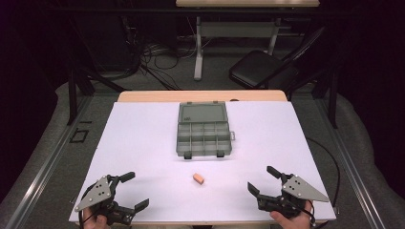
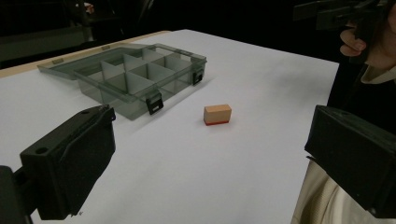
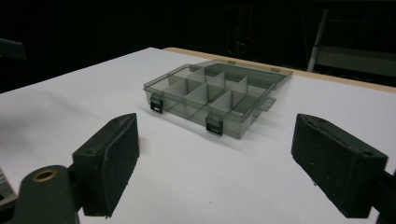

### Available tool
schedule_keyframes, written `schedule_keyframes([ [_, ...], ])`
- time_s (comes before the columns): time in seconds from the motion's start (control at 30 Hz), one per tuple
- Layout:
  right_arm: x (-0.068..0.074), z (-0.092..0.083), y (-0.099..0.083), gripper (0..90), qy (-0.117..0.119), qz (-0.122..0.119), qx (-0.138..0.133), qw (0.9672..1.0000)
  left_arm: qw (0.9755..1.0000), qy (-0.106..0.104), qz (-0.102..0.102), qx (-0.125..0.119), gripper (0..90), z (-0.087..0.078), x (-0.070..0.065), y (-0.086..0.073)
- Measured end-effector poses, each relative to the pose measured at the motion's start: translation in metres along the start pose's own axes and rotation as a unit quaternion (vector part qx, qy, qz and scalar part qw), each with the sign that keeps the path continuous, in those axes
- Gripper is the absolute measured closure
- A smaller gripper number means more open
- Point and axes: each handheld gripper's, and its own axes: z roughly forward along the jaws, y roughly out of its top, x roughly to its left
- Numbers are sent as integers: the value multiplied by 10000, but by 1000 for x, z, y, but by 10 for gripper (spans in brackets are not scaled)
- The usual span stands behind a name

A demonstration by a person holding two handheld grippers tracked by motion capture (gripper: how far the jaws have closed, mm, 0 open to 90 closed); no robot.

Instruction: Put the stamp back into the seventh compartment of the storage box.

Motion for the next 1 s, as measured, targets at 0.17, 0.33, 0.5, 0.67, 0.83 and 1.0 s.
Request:
schedule_keyframes([
  [0.17, 5, 5, 2, 143, 117, 83, 188, 9997, 10000, -9, -23, -18, 14, 0, 1, 0],
  [0.33, 6, 8, 3, 140, 102, 113, 232, 9996, 10000, 21, -46, -11, 14, 0, 1, 0],
  [0.5, 8, 9, 6, 138, 82, 105, 293, 9995, 9999, 1, -135, -78, 15, -1, 2, 0],
  [0.67, 11, 10, 9, 138, 102, 122, 296, 9994, 9998, 28, -158, -70, 14, 0, 3, 0],
  [0.83, 15, 13, 14, 141, 155, 43, 334, 9993, 9997, 83, -219, -78, 15, 1, 2, 0],
  [1.0, 18, 19, 19, 152, 235, 22, 383, 9990, 9997, 105, -210, -81, 14, 0, 3, 0],
])
